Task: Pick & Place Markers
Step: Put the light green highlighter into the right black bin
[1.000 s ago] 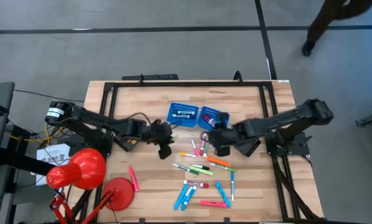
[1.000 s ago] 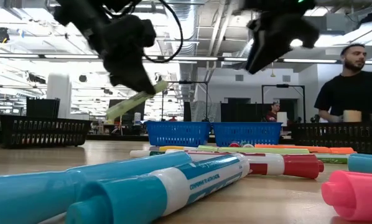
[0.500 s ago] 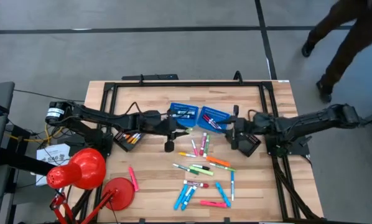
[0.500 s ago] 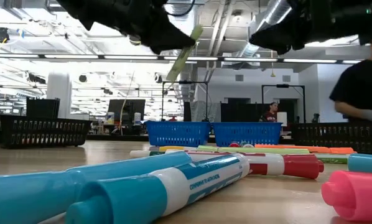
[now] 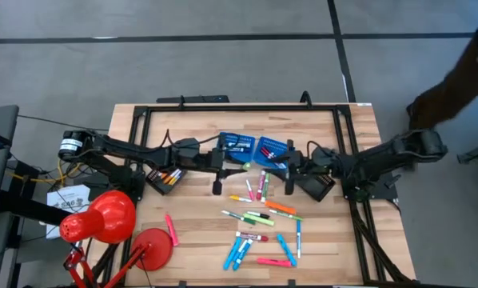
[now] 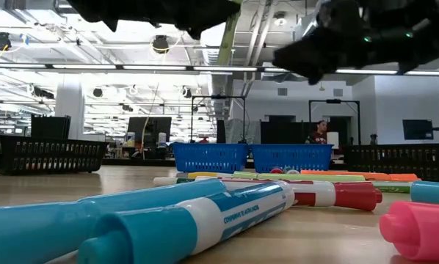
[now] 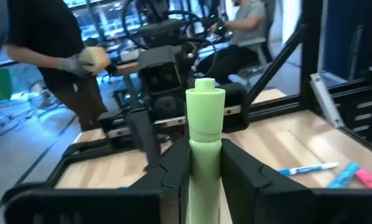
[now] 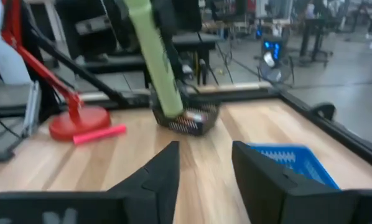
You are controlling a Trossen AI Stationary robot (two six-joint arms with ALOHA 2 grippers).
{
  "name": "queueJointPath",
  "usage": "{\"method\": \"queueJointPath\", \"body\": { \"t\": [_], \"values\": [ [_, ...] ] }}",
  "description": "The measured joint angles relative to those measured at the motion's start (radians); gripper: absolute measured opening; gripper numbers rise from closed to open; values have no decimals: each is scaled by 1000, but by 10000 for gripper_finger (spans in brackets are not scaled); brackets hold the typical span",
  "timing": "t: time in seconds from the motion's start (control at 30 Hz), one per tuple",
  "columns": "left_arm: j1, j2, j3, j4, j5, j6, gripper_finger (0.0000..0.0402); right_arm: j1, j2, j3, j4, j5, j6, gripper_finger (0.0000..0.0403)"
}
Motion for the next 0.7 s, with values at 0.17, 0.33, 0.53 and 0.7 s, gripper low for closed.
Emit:
{"method": "queueJointPath", "body": {
  "t": [0.17,0.33,0.53,0.7],
  "values": [
    [1,0,0,7,8,0,69,29,118,108,33,3,-44,180],
    [-1,0,0,7,8,-5,69,43,227,220,33,3,-79,193],
    [-10,0,-1,4,8,-8,69,39,321,323,31,4,-80,186],
    [-10,0,-1,-6,7,-8,70,39,383,397,31,4,-81,154]
  ]
}}
